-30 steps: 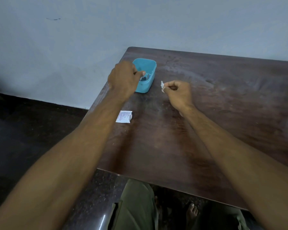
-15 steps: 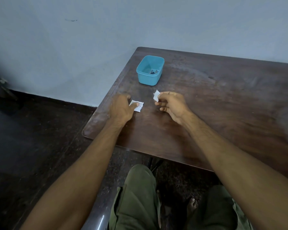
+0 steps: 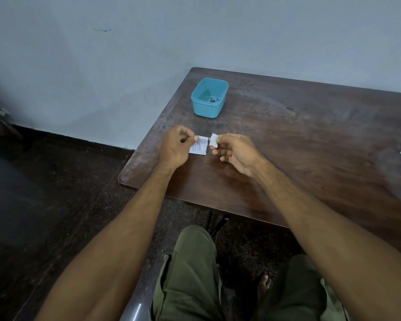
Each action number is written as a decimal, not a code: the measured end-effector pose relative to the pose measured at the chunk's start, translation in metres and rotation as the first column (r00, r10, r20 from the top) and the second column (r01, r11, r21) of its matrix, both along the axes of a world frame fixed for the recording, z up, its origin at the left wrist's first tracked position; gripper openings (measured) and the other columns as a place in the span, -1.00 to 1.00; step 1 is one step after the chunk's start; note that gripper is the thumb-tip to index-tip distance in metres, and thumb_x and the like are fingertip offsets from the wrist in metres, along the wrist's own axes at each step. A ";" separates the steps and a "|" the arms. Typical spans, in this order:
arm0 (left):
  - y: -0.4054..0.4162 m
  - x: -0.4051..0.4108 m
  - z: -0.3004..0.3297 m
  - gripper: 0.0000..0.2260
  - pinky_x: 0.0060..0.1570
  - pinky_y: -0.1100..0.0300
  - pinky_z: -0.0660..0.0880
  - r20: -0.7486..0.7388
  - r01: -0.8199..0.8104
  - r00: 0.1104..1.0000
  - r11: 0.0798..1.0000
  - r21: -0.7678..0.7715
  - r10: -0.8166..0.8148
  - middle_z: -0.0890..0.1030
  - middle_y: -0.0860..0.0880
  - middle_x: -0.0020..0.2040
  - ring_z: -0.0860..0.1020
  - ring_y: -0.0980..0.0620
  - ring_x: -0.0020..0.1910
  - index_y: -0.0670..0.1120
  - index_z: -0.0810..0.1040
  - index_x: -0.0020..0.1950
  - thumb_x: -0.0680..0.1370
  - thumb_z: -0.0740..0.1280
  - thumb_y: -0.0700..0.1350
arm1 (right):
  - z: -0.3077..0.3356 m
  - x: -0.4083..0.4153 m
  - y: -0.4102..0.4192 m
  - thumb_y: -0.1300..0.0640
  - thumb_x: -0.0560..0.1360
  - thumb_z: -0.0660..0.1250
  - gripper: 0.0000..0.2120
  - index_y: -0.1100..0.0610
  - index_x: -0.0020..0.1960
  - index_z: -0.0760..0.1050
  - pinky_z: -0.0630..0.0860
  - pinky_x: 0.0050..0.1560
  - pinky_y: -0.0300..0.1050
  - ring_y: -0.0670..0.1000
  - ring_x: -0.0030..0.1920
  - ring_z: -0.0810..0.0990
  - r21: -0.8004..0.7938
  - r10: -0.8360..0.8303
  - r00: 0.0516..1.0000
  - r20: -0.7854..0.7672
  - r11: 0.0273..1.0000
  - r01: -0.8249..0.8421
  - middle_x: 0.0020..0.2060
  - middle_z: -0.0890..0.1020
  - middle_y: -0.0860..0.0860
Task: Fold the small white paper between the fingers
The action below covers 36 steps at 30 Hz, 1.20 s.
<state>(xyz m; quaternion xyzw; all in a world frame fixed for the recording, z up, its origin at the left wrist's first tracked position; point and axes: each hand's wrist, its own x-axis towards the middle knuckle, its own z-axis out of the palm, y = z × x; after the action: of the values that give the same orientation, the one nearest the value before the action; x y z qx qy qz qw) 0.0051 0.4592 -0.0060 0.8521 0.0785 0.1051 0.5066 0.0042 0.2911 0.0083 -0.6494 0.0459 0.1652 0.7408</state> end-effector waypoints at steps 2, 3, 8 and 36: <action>-0.007 -0.002 0.004 -0.90 -0.32 0.20 0.59 -0.032 0.011 0.999 0.990 -0.141 -0.015 0.64 -0.09 -0.04 0.63 0.04 -0.15 -0.10 0.51 -0.05 0.53 0.41 -0.13 | 0.000 -0.002 -0.001 0.29 0.53 0.29 -0.94 0.20 -0.07 0.53 0.43 -0.40 -0.24 -0.05 -0.38 0.61 -0.016 0.013 1.000 0.020 1.000 -0.013 -0.29 0.67 0.13; -0.011 -0.003 0.004 -0.91 -0.38 0.21 0.59 -0.040 0.011 0.999 0.980 -0.196 -0.019 0.64 -0.12 -0.04 0.65 0.02 -0.18 -0.11 0.50 -0.04 0.54 0.40 -0.15 | 0.001 -0.003 -0.001 0.29 0.53 0.30 -0.95 0.19 -0.07 0.54 0.43 -0.40 -0.25 -0.06 -0.38 0.61 -0.033 0.019 0.999 0.037 0.999 -0.018 -0.28 0.67 0.13; -0.023 -0.012 0.004 -0.89 -0.39 0.27 0.57 -0.046 0.022 0.998 0.941 -0.338 -0.040 0.66 -0.11 -0.06 0.64 0.05 -0.21 -0.13 0.55 0.04 0.54 0.39 -0.16 | 0.001 -0.006 -0.006 0.28 0.51 0.38 -0.87 0.20 0.04 0.50 0.47 -0.43 -0.27 -0.08 -0.38 0.61 -0.185 0.044 0.984 0.171 0.983 -0.012 -0.23 0.68 0.11; -0.044 -0.026 0.004 -0.93 -0.08 0.20 0.60 -0.089 0.074 0.984 0.812 -0.579 -0.153 0.69 -0.09 -0.07 0.66 0.02 -0.06 -0.11 0.65 -0.06 0.50 0.43 -0.14 | -0.016 -0.017 -0.011 0.14 0.46 0.45 -0.95 0.12 -0.14 0.66 0.55 -0.12 -0.24 -0.14 -0.21 0.62 -0.403 -0.152 0.890 0.429 0.850 0.340 -0.22 0.69 -0.06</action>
<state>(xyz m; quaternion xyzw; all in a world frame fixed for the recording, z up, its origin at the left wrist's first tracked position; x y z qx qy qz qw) -0.0214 0.4148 -0.0020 0.6684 0.0887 -0.0102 0.7385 -0.0133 0.2796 -0.0077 -0.8163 0.0238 -0.0786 0.5717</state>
